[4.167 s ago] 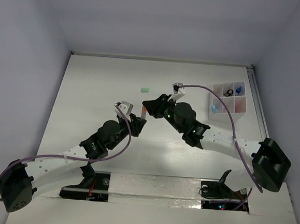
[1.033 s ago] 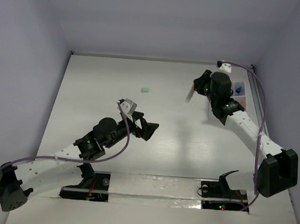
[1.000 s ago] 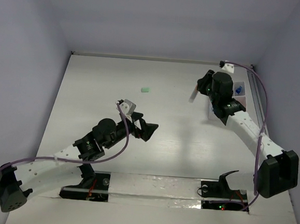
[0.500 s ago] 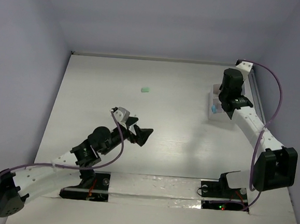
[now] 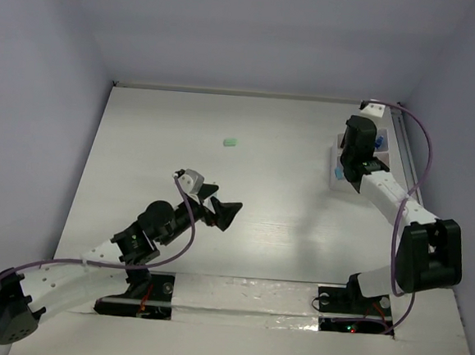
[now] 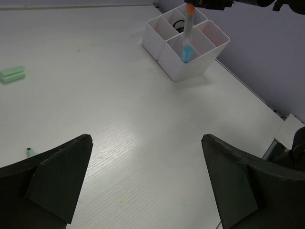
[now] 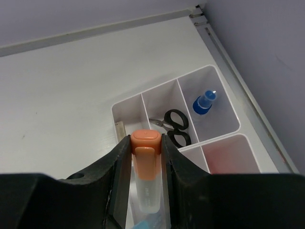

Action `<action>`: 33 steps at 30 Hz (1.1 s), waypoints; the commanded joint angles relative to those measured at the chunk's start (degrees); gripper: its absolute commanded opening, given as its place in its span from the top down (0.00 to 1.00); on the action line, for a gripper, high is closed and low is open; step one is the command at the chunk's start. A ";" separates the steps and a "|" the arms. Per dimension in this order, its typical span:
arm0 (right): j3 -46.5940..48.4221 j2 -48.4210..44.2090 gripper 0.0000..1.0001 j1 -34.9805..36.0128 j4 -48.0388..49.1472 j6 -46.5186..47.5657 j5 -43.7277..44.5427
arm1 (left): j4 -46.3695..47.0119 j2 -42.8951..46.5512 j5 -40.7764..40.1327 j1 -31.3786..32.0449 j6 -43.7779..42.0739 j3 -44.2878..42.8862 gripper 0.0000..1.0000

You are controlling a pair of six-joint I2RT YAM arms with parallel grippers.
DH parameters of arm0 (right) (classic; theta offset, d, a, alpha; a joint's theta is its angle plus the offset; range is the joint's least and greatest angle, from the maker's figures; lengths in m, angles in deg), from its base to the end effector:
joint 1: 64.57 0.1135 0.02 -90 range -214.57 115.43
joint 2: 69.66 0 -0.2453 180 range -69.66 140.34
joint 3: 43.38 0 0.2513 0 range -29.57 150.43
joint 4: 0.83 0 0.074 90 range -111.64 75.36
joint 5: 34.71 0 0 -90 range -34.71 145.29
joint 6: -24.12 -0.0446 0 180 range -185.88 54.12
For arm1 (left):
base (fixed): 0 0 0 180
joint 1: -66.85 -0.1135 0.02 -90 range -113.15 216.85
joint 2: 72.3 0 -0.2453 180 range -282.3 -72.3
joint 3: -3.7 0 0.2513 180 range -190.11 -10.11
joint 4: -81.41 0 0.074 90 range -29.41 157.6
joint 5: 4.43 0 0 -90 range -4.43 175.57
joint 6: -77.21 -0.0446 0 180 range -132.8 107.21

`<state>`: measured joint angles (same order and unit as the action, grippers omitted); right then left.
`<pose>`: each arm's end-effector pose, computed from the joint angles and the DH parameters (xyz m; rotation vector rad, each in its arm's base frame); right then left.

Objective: Sort the stationery into containers
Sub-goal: Place the pen in the storage box, then pick up the pen from the center of the board.

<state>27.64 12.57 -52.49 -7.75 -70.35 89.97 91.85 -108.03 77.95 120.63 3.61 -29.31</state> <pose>0.3363 0.0460 0.2733 0.2870 1.8229 -0.3684 0.1165 -0.1490 0.2607 0.3717 1.4549 -0.9037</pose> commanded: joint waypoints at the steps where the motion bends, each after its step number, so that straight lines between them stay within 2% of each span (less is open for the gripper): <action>1: -1.40 0.73 1.00 0.23 4.44 0.08 -2.33 | 3.35 -0.22 -0.64 0.01 -0.06 0.04 0.01; 6: -3.33 0.64 0.94 0.23 4.62 -0.10 -2.86 | 3.17 -0.75 -1.52 0.01 -0.06 0.04 0.01; 9: -2.46 0.64 0.83 0.23 2.69 -0.37 -1.54 | 3.00 0.04 -2.66 0.01 0.12 0.22 0.01; 11: -1.84 0.29 0.62 0.23 1.55 -0.62 -1.63 | 2.91 0.74 -3.36 0.01 0.21 0.39 0.01; 12: -1.49 0.12 0.48 0.23 1.02 -0.89 -1.80 | 2.82 1.09 -3.63 0.01 0.21 0.48 0.01; 15: -0.70 -1.46 0.32 0.23 -0.83 -2.12 -3.29 | 2.64 1.97 -4.95 0.01 0.65 0.74 0.01; 20: 0.36 -3.83 0.26 1.45 -3.55 -3.87 -7.07 | 1.86 3.82 -9.59 0.01 1.35 1.62 0.01; 23: 0.97 -5.68 0.26 5.05 -6.80 -8.34 -13.21 | 0.63 5.57 -14.33 0.01 2.58 1.80 0.01; 26: 1.15 -4.72 0.26 12.60 -10.06 -12.91 -20.77 | -1.74 8.03 -19.17 0.01 4.60 0.75 0.01; 29: 2.81 2.03 0.24 21.82 -10.14 -19.50 -27.55 | -4.20 11.20 -22.52 0.01 6.79 -1.10 0.01; 31: 7.44 9.82 0.21 28.66 -10.93 -20.49 -28.87 | -5.35 13.48 -23.58 0.01 7.93 -2.41 0.01; 33: 11.41 15.03 0.18 32.38 -13.82 -21.45 -28.26 | -7.19 15.41 -24.64 0.01 8.64 -3.21 0.01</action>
<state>34.05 20.51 -26.15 -16.71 -87.18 66.93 85.57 -95.22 57.63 120.63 9.71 -28.66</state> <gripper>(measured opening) 0.807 0.989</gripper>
